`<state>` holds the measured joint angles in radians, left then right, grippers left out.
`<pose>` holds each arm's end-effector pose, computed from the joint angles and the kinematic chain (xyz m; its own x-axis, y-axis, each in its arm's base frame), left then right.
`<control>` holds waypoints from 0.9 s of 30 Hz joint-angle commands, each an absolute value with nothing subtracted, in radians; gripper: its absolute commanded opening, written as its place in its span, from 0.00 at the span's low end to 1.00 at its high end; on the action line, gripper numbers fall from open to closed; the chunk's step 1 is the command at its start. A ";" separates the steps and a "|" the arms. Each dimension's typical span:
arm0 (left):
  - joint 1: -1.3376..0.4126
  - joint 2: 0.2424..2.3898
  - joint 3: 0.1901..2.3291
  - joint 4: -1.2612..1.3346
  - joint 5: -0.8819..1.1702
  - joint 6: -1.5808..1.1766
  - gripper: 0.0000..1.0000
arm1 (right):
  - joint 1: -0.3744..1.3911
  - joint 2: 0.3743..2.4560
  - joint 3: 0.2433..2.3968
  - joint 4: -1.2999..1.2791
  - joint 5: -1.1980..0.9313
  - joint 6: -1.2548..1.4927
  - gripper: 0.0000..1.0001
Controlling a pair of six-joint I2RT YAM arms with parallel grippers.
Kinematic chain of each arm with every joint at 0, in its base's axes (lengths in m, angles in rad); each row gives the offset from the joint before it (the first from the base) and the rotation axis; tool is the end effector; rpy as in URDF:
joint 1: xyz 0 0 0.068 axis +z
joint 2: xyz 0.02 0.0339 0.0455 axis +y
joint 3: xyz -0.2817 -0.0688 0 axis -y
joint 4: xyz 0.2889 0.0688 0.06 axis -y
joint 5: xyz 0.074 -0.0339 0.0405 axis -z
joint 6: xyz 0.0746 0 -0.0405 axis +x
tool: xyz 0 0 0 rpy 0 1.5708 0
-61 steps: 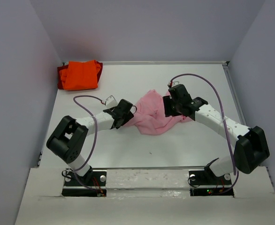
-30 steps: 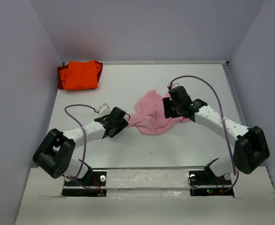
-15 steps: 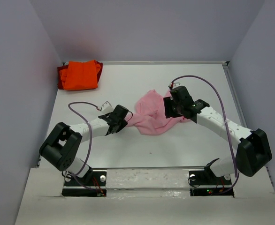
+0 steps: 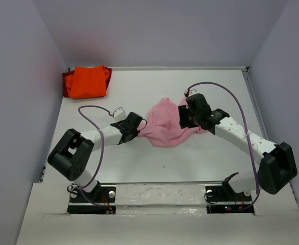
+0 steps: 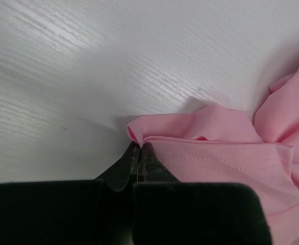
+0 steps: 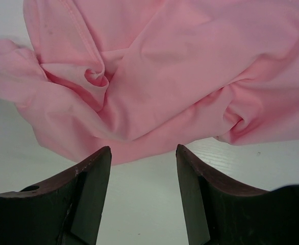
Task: Fold and stack the t-shirts
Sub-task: Flatten the tshirt out
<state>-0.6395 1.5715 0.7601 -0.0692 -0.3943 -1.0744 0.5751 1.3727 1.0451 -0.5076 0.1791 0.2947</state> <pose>0.3008 -0.1880 0.1168 -0.6066 -0.5606 -0.5637 -0.3751 0.8270 -0.4188 0.3062 0.1827 0.2442 -0.7217 -0.1272 -0.6805 -0.2354 0.9695 0.0685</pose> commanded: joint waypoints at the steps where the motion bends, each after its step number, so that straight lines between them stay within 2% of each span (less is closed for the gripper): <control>1: -0.644 1.490 0.788 -0.165 -0.466 -0.953 0.00 | 0.569 1.348 1.035 -0.466 0.190 0.293 0.59; 6: -0.641 1.265 0.957 -0.302 -0.567 -0.784 0.00 | 0.569 1.350 1.028 -0.466 0.212 0.307 0.59; 10: -0.626 1.183 1.133 -0.411 -0.636 -0.539 0.00 | 0.560 1.347 1.034 -0.466 0.221 0.310 0.60; 15: -0.611 1.143 1.290 -0.480 -0.689 -0.436 0.00 | 0.560 1.383 1.052 -0.450 0.255 0.324 0.60; 27: -0.607 1.083 1.079 -0.391 -0.650 -0.445 0.00 | 0.551 1.629 1.218 -0.371 0.371 0.321 0.60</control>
